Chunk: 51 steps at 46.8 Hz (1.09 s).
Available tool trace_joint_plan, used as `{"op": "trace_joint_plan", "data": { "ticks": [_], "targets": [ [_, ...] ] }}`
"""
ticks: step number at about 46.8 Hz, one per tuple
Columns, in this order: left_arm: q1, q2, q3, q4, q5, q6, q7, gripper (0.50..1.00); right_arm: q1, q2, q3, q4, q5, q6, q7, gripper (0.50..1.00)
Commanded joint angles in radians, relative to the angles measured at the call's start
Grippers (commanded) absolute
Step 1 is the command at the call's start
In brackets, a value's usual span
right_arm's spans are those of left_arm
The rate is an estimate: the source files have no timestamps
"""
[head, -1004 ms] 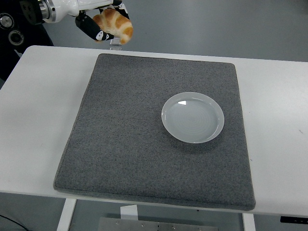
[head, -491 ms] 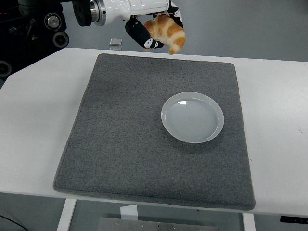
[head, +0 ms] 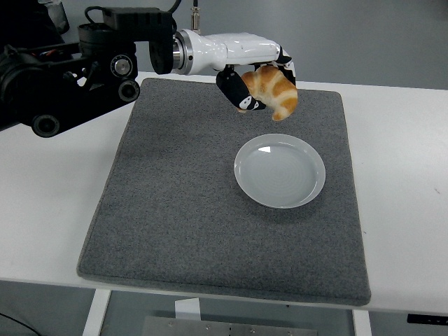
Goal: Place the bread on the plate
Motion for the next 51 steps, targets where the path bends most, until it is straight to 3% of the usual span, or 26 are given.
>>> {"op": "trace_joint_plan", "data": {
  "ticks": [1,27,33,51],
  "targets": [
    [0.022,-0.025,0.001,0.025,0.009,0.002,0.005,0.5,0.0,0.0,0.0,0.0,0.0,0.0,0.0,0.952],
    [0.177,-0.194,0.006,0.196,0.211,0.017,0.006,0.5,0.0,0.0,0.0,0.0,0.0,0.0,0.0,0.952],
    [0.209,-0.237,0.006,0.234,0.272,0.043,0.008,0.5,0.0,0.0,0.0,0.0,0.0,0.0,0.0,0.952],
    [0.249,-0.32,0.006,0.329,0.282,0.067,0.009,0.5,0.0,0.0,0.0,0.0,0.0,0.0,0.0,0.952]
  ]
}}
